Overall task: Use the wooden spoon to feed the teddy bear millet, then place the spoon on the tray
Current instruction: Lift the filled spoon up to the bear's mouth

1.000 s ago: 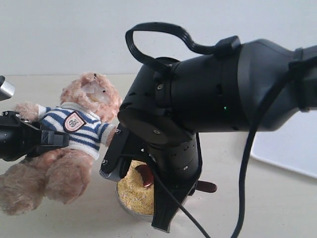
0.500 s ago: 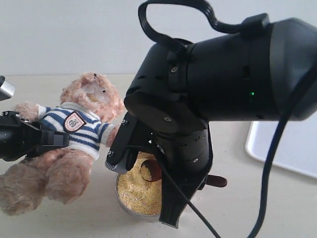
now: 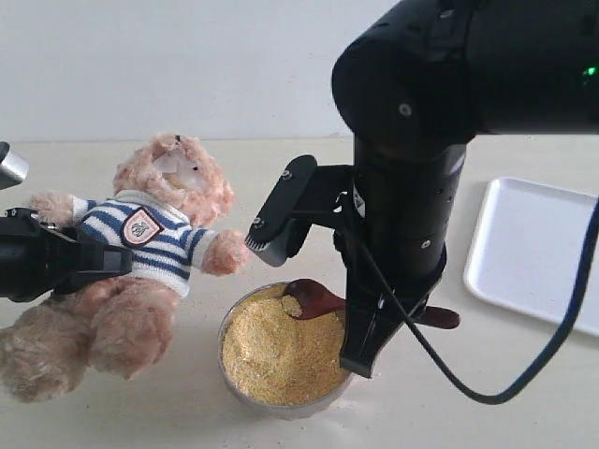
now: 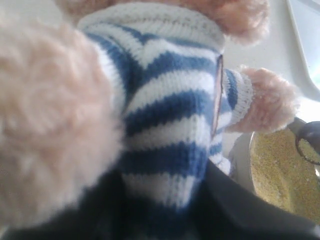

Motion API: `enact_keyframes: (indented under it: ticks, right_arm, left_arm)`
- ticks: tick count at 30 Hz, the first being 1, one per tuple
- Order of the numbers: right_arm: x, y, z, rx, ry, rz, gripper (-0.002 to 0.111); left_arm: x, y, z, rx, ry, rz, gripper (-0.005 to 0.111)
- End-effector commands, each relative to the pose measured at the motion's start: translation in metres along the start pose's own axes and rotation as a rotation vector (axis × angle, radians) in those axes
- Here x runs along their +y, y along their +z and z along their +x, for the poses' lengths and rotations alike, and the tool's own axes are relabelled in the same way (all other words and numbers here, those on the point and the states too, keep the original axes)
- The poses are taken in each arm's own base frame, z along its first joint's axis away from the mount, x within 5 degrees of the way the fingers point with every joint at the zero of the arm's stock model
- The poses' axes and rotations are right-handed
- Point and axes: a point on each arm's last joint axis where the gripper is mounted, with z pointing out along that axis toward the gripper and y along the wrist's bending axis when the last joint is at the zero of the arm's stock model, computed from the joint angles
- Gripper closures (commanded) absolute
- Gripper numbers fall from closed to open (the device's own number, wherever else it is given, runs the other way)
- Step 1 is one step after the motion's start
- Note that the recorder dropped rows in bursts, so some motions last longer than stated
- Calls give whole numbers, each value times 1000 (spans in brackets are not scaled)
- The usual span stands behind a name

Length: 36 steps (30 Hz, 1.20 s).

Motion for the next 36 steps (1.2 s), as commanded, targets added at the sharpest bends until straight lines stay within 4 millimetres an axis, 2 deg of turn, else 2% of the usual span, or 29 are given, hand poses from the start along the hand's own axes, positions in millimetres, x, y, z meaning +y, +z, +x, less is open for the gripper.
enact_keyframes:
  ticks: [1, 4, 12, 16, 22, 27, 32, 36]
  right_arm:
    - [-3, -13, 3, -56, -9, 8, 109]
    - [-2, -18, 6, -66, 1, -7, 109]
    - [-4, -49, 11, -199, 15, 36, 109]
    - [-7, -58, 9, -229, 21, 42, 109]
    - [-13, -85, -3, -337, 44, 52, 109]
    - [-13, -105, -18, -401, 45, -12, 109]
    - [-14, -109, -35, -428, 50, -62, 109]
    - [-25, -106, -45, -467, 108, -171, 109]
  left_arm:
    - [1, 9, 5, 27, -29, 37, 102]
    - [4, 13, 7, 45, -36, 36, 102]
    - [4, 13, 7, 45, -38, 36, 102]
    - [4, 13, 7, 45, -38, 36, 102]
    - [4, 13, 7, 45, -38, 36, 102]
    - [4, 13, 8, 46, -36, 39, 102]
    - [1, 13, 7, 45, -28, 66, 102]
    - [1, 13, 8, 49, -23, 67, 102]
